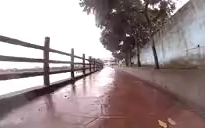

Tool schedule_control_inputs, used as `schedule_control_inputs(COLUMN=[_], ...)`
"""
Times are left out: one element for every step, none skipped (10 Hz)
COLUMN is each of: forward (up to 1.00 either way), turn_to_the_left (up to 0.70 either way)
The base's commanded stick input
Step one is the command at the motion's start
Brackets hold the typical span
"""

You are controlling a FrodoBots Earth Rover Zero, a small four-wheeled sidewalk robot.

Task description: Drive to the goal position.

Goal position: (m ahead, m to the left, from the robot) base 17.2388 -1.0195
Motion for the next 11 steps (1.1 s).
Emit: schedule_control_inputs(forward=[1.00,1.00,1.00,1.00,1.00,1.00,1.00,1.00,1.00,1.00,1.00], turn_to_the_left=[-0.01,-0.01,-0.31,-0.39,-0.20,-0.01,-0.01,-0.01,-0.01,-0.01,-0.01])
